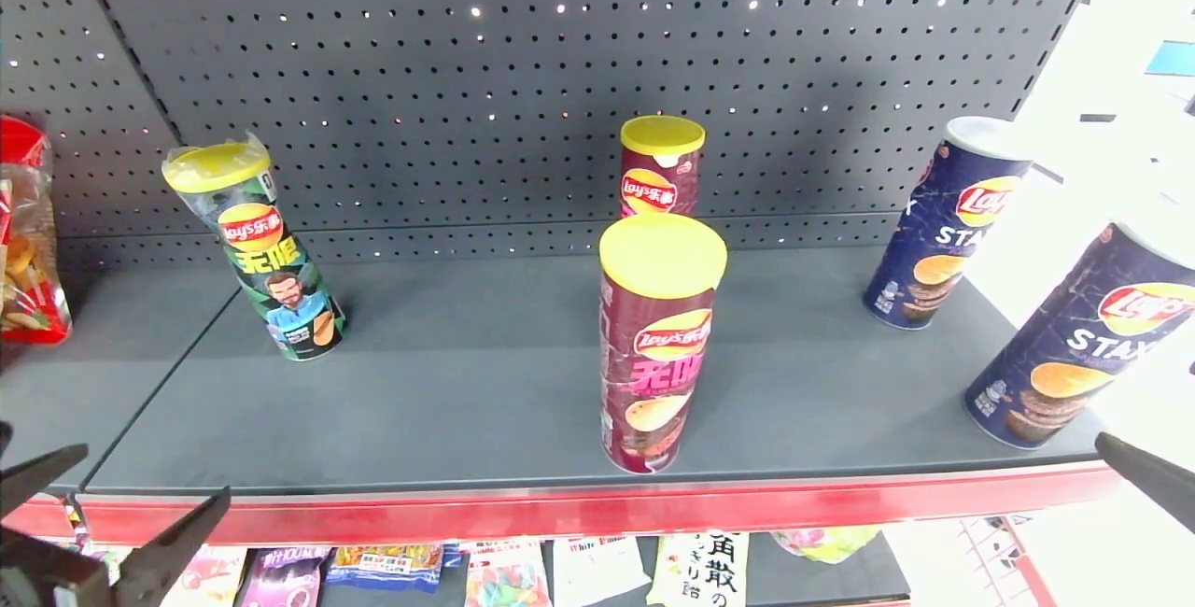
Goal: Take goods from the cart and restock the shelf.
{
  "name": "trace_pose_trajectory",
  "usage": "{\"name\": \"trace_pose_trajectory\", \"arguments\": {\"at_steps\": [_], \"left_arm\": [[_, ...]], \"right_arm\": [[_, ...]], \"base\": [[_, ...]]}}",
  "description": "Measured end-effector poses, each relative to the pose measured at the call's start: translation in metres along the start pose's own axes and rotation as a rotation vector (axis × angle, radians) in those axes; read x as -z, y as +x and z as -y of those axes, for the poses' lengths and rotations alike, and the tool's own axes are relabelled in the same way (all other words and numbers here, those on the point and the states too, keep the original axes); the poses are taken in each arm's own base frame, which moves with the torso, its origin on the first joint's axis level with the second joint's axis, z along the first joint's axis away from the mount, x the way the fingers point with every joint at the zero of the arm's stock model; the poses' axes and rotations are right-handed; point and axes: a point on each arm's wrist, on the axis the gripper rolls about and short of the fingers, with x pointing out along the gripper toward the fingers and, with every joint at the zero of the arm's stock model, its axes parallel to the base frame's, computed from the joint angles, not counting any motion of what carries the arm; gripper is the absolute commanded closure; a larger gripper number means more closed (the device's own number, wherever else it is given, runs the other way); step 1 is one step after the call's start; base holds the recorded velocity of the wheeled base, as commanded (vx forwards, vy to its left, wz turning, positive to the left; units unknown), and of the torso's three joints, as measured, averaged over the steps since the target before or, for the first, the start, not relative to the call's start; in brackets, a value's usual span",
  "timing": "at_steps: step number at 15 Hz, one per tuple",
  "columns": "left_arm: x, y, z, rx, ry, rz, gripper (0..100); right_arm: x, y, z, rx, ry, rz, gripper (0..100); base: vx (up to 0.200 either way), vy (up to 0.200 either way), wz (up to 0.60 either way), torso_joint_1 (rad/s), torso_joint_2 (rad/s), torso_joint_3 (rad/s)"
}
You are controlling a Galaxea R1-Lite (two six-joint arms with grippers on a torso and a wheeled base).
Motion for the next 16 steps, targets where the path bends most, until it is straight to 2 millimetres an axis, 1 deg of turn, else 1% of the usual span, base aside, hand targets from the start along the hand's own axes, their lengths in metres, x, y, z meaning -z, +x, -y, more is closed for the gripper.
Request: {"name": "trace_pose_trajectory", "arguments": {"at_steps": [1, 2, 5, 8, 14, 16], "left_arm": [[0.007, -0.01, -0.003, -0.026, -0.005, -0.011, 0], [0.01, -0.018, -0.006, -0.043, -0.015, 0.004, 0], [0.011, -0.033, -0.01, -0.065, -0.025, 0.077, 0], [0.011, -0.037, -0.011, -0.066, -0.029, 0.103, 0], [0.012, -0.039, -0.011, -0.066, -0.032, 0.114, 0], [0.013, -0.039, -0.011, -0.066, -0.03, 0.113, 0]], "right_arm": [[0.002, -0.003, 0.002, 0.047, 0.005, 0.0, 0], [0.004, -0.005, 0.004, 0.089, 0.01, -0.001, 0], [0.009, -0.011, 0.006, 0.158, 0.014, -0.002, 0], [0.011, -0.012, 0.007, 0.178, 0.015, -0.006, 0], [0.012, -0.012, 0.007, 0.181, -0.001, -0.005, 0], [0.012, -0.013, 0.007, 0.181, -0.01, -0.006, 0]], "base": [[0.0, 0.0, 0.0, 0.0, 0.0, 0.0], [0.0, 0.0, 0.0, 0.0, 0.0, 0.0], [0.0, 0.0, 0.0, 0.0, 0.0, 0.0], [-0.2, 0.0, 0.0, 0.009, 0.01, 0.002], [-0.2, 0.0, 0.0, -0.002, 0.0, 0.005], [0.0, 0.0, 0.0, 0.0, 0.0, 0.0]]}}
